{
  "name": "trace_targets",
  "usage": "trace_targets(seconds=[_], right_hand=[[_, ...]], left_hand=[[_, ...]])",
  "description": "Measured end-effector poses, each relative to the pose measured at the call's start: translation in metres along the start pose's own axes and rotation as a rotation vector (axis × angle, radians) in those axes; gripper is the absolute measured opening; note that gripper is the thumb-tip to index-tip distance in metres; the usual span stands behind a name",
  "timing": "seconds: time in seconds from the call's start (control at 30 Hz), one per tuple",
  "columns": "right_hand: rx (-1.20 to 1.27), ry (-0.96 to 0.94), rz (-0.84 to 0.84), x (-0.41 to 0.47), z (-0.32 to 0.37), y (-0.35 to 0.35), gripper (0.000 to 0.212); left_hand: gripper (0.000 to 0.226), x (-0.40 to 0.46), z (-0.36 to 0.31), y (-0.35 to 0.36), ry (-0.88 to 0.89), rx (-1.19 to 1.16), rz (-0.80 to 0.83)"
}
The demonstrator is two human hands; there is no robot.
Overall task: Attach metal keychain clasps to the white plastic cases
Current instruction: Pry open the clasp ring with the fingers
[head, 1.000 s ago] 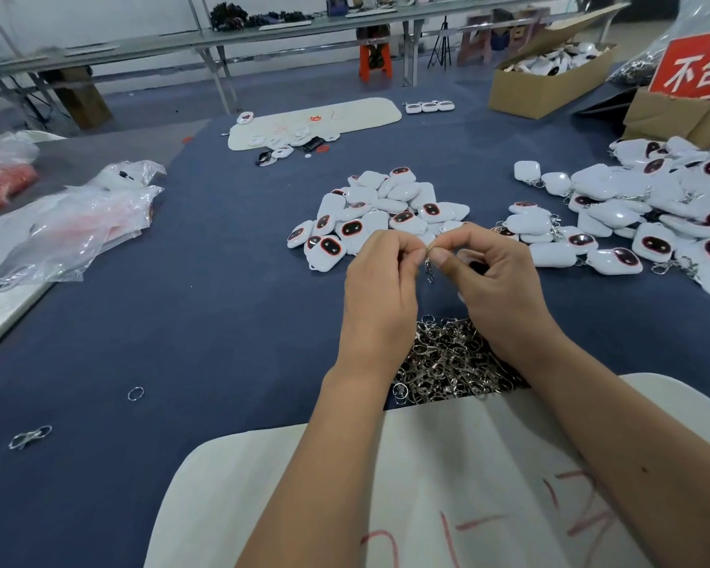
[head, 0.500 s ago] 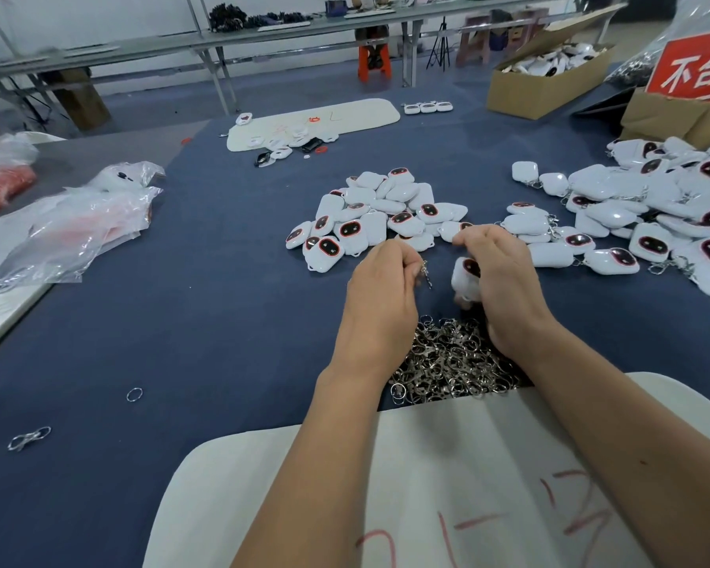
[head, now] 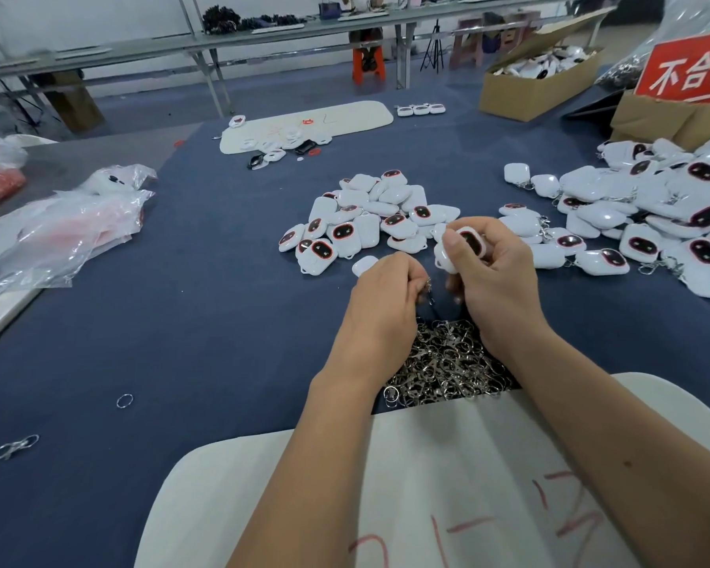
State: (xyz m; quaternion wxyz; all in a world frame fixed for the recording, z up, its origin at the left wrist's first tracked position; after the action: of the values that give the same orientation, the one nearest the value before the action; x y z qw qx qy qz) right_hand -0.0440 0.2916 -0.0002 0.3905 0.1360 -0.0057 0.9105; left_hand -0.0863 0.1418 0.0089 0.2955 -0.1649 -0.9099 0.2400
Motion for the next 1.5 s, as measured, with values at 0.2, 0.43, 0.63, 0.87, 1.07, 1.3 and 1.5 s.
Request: trace_targets(seconds=[0.2, 0.43, 0.63, 0.87, 1.07, 1.3, 1.5], right_hand=[[-0.312, -0.137, -0.060, -0.001, 0.004, -0.002, 0.016], [-0.354, -0.136, -0.091, -0.006, 0.012, -0.004, 0.020], [-0.395, -0.163, -0.051, -0.010, 0.018, 0.001, 0.017], [-0.412, -0.185, 0.016, -0.011, 0.020, 0.008, 0.016], [-0.430, -0.190, 0.020, -0.011, 0.019, 0.009, 0.019], [-0.164, -0.031, 0.063, -0.009, 0.008, 0.007, 0.012], [0.056, 0.146, 0.124, -0.009, 0.003, 0.010, 0.012]], left_hand=[[0.021, 0.000, -0.003, 0.002, 0.020, 0.008, 0.021], [0.019, -0.003, -0.007, 0.003, 0.002, -0.003, 0.046], [0.021, -0.006, -0.014, 0.002, -0.001, 0.013, 0.041], [0.026, -0.007, -0.021, 0.002, 0.008, 0.121, 0.054], [0.020, -0.006, -0.020, 0.002, 0.018, 0.150, 0.037], [0.017, -0.003, -0.010, -0.006, -0.021, -0.127, -0.112], [0.017, 0.001, -0.002, -0.010, -0.103, -0.331, -0.167]])
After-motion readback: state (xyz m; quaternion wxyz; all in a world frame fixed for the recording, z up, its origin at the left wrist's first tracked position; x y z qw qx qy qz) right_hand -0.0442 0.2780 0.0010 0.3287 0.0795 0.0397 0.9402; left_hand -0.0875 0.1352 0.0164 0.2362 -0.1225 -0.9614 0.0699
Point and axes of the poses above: each hand's wrist, its own x-axis towards the middle knuckle, its own y-axis out of the palm, z = x × y, the point moved 7 cm from there along x, towards the middle knuckle, and after that the axes turned 6 degrees about -z, right-handed, at the moved point
